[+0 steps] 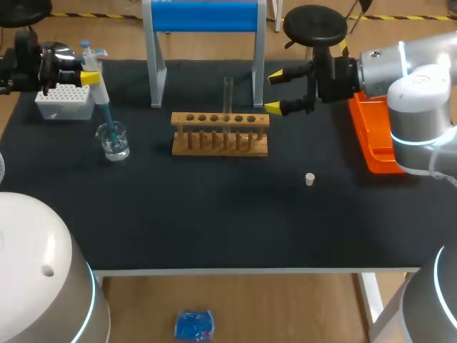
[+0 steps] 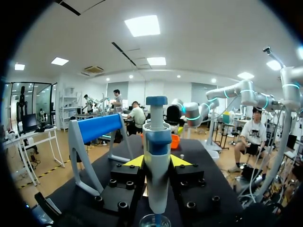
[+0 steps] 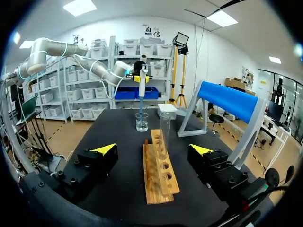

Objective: Invert the test tube, pick up the pipette, mount the tip to pipette, aspirate from beaker and dispense into the tube, eject the tip, return the pipette, and cap with the stopper.

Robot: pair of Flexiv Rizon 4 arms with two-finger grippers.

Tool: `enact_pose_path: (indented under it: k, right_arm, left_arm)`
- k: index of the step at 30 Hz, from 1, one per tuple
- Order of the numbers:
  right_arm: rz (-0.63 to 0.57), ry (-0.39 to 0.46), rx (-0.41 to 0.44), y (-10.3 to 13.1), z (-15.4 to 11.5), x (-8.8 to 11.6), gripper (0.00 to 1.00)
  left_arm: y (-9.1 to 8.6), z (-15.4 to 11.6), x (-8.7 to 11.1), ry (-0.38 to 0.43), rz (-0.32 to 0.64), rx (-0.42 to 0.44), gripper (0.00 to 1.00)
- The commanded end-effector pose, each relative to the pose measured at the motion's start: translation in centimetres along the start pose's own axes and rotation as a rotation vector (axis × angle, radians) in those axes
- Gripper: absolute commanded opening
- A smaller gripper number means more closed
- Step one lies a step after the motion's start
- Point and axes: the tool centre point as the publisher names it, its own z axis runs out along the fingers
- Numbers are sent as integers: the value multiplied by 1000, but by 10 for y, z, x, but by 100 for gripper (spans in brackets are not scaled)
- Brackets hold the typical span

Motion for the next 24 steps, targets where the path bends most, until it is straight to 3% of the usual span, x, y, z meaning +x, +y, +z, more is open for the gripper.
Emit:
enact_pose_path:
  k: [1,16,24]
  right_arm:
    - [0,1,1,0,0,0,100]
    - [0,1,1,0,0,0,100]
    - [0,1,1,0,0,0,100]
  left_arm:
    - [-1,0,0,1,-1,0,0]
    - [-37,-7,8,-38,21,-38,0]
    - [-69,-4,9,-47,34,-74,0]
